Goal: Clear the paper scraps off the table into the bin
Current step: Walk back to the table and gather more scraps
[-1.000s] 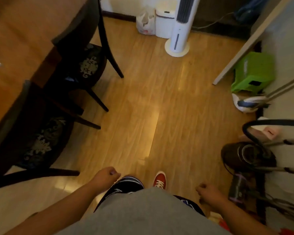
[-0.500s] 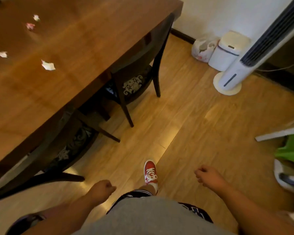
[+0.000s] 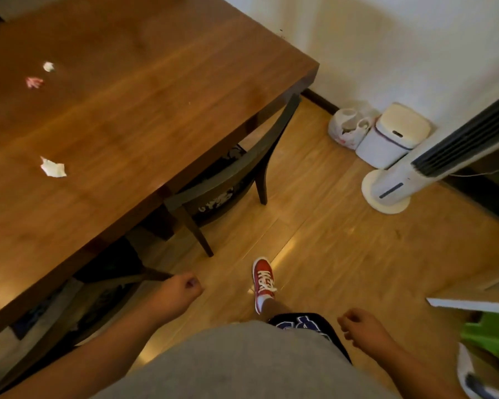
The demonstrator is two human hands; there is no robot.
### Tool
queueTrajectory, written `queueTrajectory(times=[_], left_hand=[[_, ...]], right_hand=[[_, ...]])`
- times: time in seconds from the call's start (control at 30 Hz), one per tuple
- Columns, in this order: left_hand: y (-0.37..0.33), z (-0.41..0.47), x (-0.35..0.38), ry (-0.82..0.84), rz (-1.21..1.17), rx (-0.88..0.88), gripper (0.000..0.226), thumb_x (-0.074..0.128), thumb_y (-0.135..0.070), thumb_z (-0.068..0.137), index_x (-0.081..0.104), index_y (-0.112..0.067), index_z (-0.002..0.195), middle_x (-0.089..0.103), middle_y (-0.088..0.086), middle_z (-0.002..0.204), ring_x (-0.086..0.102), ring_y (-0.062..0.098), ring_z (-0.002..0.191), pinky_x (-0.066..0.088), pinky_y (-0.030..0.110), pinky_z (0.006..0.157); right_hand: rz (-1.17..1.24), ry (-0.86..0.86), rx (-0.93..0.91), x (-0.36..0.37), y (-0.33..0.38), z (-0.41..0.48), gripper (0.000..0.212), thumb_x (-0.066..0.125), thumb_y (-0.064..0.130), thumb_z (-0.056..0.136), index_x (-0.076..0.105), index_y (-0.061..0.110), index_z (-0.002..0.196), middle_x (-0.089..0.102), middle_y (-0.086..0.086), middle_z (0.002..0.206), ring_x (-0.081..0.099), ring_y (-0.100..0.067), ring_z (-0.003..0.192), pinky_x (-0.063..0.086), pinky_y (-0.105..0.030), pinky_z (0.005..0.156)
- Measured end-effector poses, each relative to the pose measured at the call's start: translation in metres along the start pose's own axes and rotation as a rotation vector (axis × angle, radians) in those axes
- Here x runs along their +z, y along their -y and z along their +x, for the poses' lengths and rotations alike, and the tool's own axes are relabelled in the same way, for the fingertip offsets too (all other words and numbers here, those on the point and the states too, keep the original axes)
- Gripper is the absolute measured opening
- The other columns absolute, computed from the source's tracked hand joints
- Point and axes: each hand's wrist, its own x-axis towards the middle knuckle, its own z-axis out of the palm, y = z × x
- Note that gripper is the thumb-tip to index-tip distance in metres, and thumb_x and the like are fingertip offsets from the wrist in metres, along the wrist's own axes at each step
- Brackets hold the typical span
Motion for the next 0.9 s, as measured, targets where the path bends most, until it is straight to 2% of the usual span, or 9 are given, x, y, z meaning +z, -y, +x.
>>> queueTrajectory(times=[0.13,0.17,0.27,0.37,0.43,0.57,0.67,0.77,0.9], left_hand=[[-0.053,-0.006,-0.037,-0.093,-0.089,0.050,0.012,0.056,-0.044,0.090,0.062,-0.034,0.090,0.067,-0.006,0.088,0.064,0.009,0.080,0.054,0.030,0.071],[-0.066,-0.010,-0.046,-0.120,-0.126,0.056,0.010,0.057,-0.044,0.090,0.063,-0.035,0.090,0.068,-0.006,0.088,0.064,0.006,0.080,0.053,0.027,0.071],[-0.098,-0.022,-0.074,-0.220,-0.256,0.085,0.007,0.059,-0.039,0.090,0.065,-0.036,0.089,0.072,-0.005,0.088,0.067,0.004,0.081,0.056,0.029,0.077],[-0.116,-0.035,-0.100,-0.327,-0.352,0.101,0.004,0.060,-0.039,0.089,0.064,-0.039,0.089,0.073,-0.007,0.089,0.068,0.003,0.081,0.056,0.026,0.074],[-0.119,-0.038,-0.116,-0.393,-0.409,0.115,0.004,0.061,-0.040,0.088,0.064,-0.041,0.088,0.071,-0.013,0.090,0.067,0.003,0.083,0.056,0.025,0.072],[-0.106,-0.032,-0.156,-0.525,-0.500,0.072,0.006,0.061,-0.043,0.087,0.062,-0.048,0.089,0.065,-0.028,0.095,0.065,-0.004,0.081,0.053,0.017,0.065],[-0.079,-0.018,-0.191,-0.616,-0.520,0.003,0.009,0.061,-0.047,0.084,0.059,-0.052,0.092,0.065,-0.028,0.095,0.063,-0.009,0.084,0.052,0.016,0.065],[-0.040,0.008,-0.227,-0.744,-0.452,-0.110,0.021,0.060,-0.050,0.084,0.056,-0.048,0.104,0.063,-0.018,0.100,0.061,-0.003,0.091,0.054,0.023,0.078],[0.018,0.059,-0.278,-0.868,-0.158,-0.249,0.057,0.057,-0.052,0.085,0.042,-0.029,0.135,0.048,-0.002,0.134,0.049,0.018,0.122,0.049,0.037,0.098]], right_hand=[[-0.072,0.027,-0.259,-0.042,0.090,0.021,0.002,0.060,0.031,0.090,0.059,0.032,0.089,0.064,0.015,0.087,0.063,-0.002,0.083,0.048,-0.020,0.067],[-0.092,0.058,-0.334,-0.051,0.116,0.022,0.005,0.060,0.032,0.090,0.058,0.037,0.091,0.063,0.019,0.090,0.060,0.003,0.086,0.045,-0.015,0.067],[-0.157,0.135,-0.550,-0.072,0.199,0.021,0.009,0.061,0.033,0.090,0.061,0.040,0.094,0.065,0.018,0.095,0.061,0.005,0.089,0.047,-0.013,0.071],[-0.238,0.189,-0.774,-0.081,0.281,0.013,0.009,0.061,0.034,0.089,0.061,0.038,0.097,0.066,0.012,0.093,0.061,0.001,0.087,0.050,-0.017,0.072],[-0.325,0.249,-0.877,-0.081,0.333,0.009,0.010,0.060,0.040,0.088,0.059,0.042,0.098,0.065,0.016,0.094,0.058,0.009,0.089,0.049,-0.013,0.070],[-0.483,0.359,-0.972,-0.058,0.426,0.011,0.016,0.057,0.044,0.090,0.056,0.044,0.106,0.062,0.018,0.099,0.057,0.010,0.089,0.050,-0.014,0.071],[-0.545,0.421,-1.017,-0.024,0.487,0.015,0.019,0.056,0.043,0.091,0.055,0.040,0.111,0.059,0.018,0.103,0.057,0.004,0.092,0.051,-0.019,0.076],[-0.603,0.512,-0.987,0.018,0.548,0.019,0.025,0.055,0.043,0.093,0.053,0.039,0.117,0.056,0.019,0.109,0.057,0.001,0.098,0.050,-0.025,0.084],[-0.659,0.494,-0.994,0.086,0.623,0.028,0.028,0.055,0.042,0.093,0.051,0.036,0.120,0.056,0.019,0.110,0.057,-0.001,0.098,0.051,-0.025,0.079]])
